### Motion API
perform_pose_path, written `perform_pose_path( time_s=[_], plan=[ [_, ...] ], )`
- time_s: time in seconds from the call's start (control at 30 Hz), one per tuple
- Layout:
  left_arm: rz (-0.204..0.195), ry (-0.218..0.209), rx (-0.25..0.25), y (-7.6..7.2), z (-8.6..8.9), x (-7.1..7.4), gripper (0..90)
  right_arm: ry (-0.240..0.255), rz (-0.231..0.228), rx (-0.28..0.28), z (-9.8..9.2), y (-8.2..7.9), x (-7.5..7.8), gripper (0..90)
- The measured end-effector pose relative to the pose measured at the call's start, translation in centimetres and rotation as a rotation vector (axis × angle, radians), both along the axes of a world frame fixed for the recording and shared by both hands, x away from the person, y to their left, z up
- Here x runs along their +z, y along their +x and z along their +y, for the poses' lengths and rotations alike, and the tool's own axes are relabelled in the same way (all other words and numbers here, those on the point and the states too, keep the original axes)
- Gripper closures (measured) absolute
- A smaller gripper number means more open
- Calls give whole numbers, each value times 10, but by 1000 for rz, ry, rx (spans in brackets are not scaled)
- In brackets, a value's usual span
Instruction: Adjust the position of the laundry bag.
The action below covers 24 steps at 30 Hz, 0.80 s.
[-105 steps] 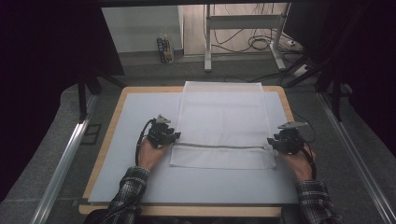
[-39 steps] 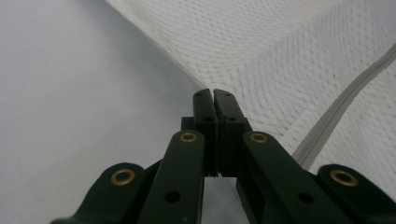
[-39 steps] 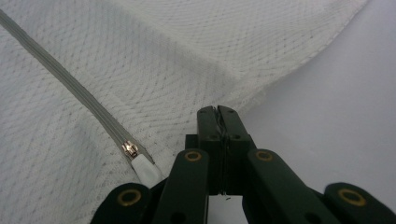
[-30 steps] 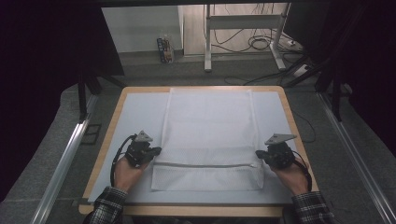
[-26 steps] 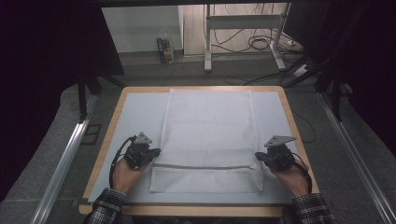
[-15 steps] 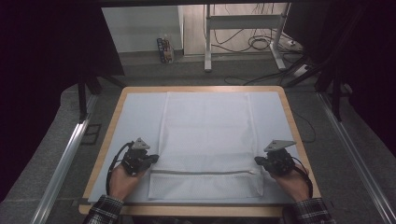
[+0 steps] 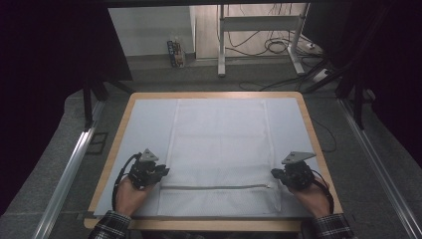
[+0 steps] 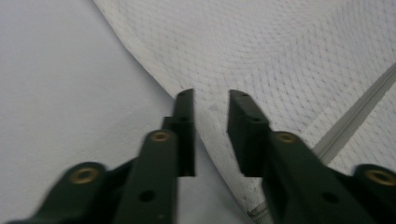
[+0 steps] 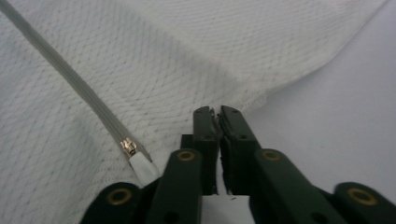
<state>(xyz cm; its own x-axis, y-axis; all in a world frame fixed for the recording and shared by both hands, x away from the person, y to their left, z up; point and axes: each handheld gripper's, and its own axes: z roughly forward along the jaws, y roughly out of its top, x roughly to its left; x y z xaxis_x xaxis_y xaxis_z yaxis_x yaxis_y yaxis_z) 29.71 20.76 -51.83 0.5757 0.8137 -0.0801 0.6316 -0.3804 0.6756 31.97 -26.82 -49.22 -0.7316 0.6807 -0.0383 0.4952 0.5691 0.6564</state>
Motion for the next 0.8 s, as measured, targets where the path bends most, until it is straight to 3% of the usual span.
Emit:
perform_pose_path(
  time_s=[0.17, 0.2, 0.27, 0.3, 0.33, 0.37, 0.4, 0.47, 0.57, 0.63, 0.67, 0.73, 0.8],
  plan=[
    [-23, 0, -8, -2, -1, 2, 517, 10, -25, -21, -3, 0, 1, 687],
    [-27, -3, -6, -4, -1, 2, 517, 10, -25, -21, -3, 0, 1, 687],
    [-40, -5, -10, -8, -2, 3, 398, 13, -39, -22, -3, -2, 2, 588],
    [-40, -5, -10, -8, -2, 3, 365, 13, -39, -22, -3, -2, 2, 588],
    [-68, -13, -19, -12, -1, 3, 320, 22, -45, -19, -3, -3, 2, 529],
    [-68, -13, -19, -12, -1, 3, 280, 22, -45, -19, -3, -3, 2, 529],
    [-83, -28, -26, -15, -1, 4, 249, 26, -48, -19, -3, -4, 2, 466],
    [-90, -40, -28, -17, 0, 4, 240, 31, -50, -17, -3, -5, 2, 445],
    [-106, -48, -28, -22, -1, 6, 145, 59, -45, -10, -1, -7, 3, 342],
    [-105, -47, -26, -23, -1, 7, 102, 65, -50, -11, 0, -8, 3, 317],
    [-102, -29, -20, -26, -2, 7, 66, 87, -59, -12, 1, -10, 4, 239],
    [-109, -14, -17, -30, -3, 8, 39, 102, -65, -4, 1, -11, 4, 185],
    [-107, -23, -30, -33, -3, 8, 14, 115, -68, -3, 1, -13, 3, 138]
  ],
)
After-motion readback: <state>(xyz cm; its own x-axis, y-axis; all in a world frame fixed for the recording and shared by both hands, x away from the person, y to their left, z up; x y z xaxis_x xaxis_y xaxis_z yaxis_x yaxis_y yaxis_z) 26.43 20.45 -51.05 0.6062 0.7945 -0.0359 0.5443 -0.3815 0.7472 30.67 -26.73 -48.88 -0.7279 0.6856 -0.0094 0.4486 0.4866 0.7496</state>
